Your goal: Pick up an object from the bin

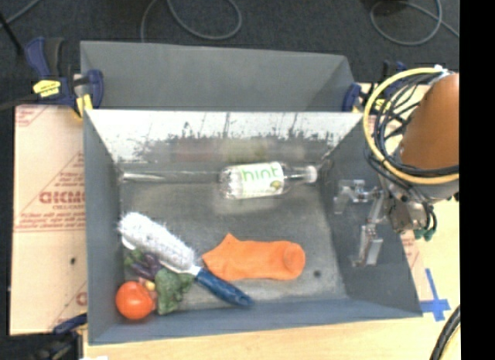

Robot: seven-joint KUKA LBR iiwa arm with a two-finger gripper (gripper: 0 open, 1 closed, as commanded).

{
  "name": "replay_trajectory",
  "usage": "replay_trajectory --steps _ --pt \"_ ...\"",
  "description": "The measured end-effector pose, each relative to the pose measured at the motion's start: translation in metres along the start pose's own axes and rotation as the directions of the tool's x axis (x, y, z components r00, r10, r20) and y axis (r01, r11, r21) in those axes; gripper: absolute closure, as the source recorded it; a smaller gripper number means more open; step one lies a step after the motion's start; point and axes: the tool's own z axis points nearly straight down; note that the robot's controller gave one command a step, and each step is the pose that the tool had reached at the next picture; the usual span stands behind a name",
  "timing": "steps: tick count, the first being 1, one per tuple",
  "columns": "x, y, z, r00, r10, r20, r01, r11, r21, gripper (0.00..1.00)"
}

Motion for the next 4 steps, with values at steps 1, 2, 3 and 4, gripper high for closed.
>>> replay_trajectory --steps 1,2,3,4 --pt "-0.001 0.001 -0.004 1.000 -0.004 0.008 0.003 1.000 0.002 0.00" --pt "-0.004 0.024 0.038 0.999 -0.046 0.015 0.046 0.999 0.004 0.00" --pt "0.011 0.037 0.107 1.000 0.017 0.013 -0.017 1.000 0.001 0.00" --pt "0.000 0.062 0.135 1.000 -0.001 0.008 0.001 1.000 0.002 0.00"
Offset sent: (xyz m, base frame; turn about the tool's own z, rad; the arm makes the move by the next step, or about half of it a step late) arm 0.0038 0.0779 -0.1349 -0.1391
